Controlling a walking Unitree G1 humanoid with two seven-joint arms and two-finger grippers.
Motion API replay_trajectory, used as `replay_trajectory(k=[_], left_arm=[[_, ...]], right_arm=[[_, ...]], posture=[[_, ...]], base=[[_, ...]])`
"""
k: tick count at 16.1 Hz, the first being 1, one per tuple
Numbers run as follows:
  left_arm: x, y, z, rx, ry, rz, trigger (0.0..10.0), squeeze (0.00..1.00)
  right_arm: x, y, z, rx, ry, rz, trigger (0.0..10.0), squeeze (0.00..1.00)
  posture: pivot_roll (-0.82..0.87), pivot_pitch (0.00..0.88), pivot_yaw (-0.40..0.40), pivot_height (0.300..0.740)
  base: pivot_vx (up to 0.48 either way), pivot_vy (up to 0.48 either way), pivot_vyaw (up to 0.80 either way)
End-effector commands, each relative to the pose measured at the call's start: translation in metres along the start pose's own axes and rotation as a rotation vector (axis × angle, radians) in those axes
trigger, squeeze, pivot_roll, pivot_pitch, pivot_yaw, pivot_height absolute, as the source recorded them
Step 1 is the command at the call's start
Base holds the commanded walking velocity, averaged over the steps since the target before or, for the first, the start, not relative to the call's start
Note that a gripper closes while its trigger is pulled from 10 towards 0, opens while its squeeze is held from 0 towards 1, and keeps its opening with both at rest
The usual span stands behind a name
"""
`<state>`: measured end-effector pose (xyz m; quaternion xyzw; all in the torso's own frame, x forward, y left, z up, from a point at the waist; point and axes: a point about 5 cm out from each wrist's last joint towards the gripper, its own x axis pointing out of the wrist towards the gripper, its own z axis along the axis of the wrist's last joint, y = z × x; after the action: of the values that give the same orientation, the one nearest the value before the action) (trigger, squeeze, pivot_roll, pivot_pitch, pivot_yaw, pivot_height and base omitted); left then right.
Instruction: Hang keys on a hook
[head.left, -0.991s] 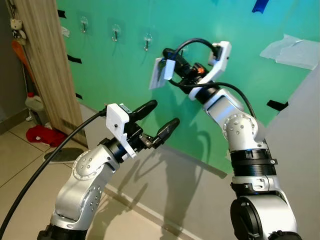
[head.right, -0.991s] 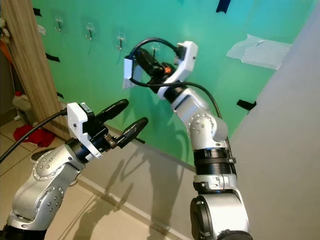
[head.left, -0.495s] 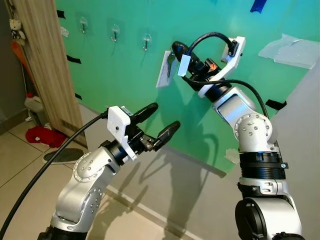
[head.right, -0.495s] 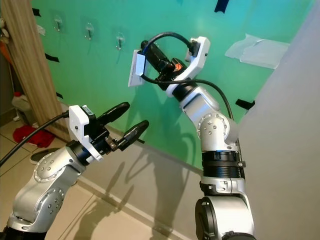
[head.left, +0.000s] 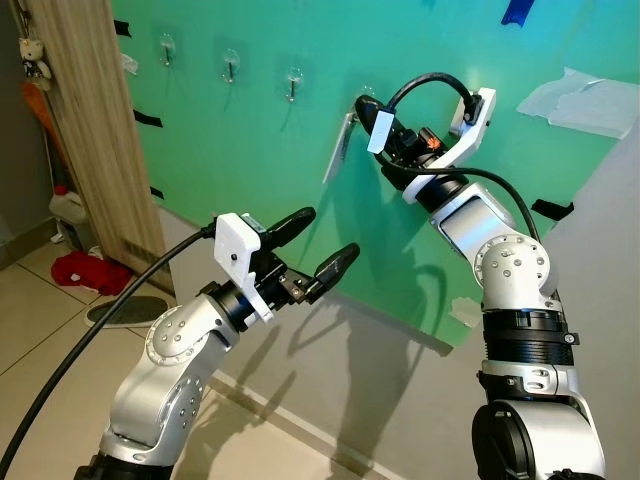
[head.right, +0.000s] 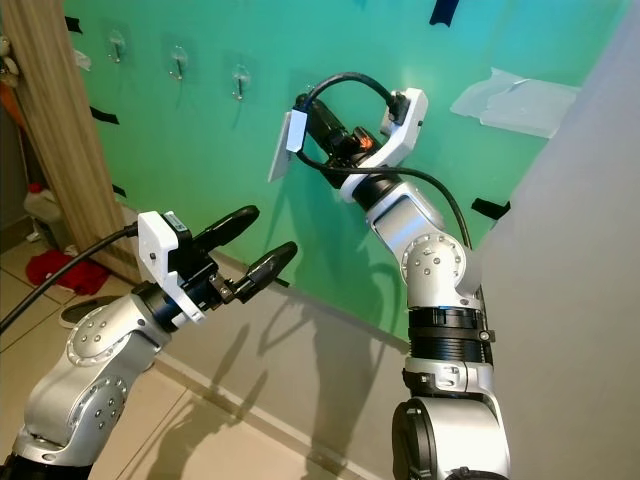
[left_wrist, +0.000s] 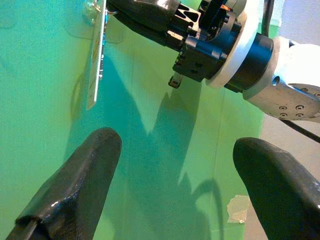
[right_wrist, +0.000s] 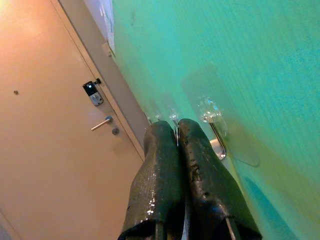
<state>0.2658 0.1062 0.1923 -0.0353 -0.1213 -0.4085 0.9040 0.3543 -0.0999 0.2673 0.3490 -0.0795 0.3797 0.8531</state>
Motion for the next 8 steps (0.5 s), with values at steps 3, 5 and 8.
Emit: replay_trajectory(k=[3, 5, 8], left_arm=[[0.0029, -0.0056, 0.0045, 0.012, -0.01, -0.032, 10.0, 0.0], [0.0035, -0.0051, 0.0047, 0.014, -0.01, -0.033, 10.0, 0.0], [0.004, -0.0052, 0.0046, 0.014, -0.01, -0.034, 10.0, 0.0]], right_arm=[[-0.0028, -0.0063, 0.0028, 0.015, -0.015, -0.032, 10.0, 0.0], [-0.0026, -0.008, 0.0026, 0.025, -0.016, -0.038, 10.0, 0.0], [-0.0032, -0.0119, 0.0011, 0.031, -0.014, -0.061, 10.0, 0.0]], posture=[[0.08, 0.0, -0.118, 0.74], [0.08, 0.0, -0.118, 0.74], [0.08, 0.0, -0.118, 0.74]], base=[[0.0, 0.0, 0.0], [0.0, 0.0, 0.0], [0.0, 0.0, 0.0]])
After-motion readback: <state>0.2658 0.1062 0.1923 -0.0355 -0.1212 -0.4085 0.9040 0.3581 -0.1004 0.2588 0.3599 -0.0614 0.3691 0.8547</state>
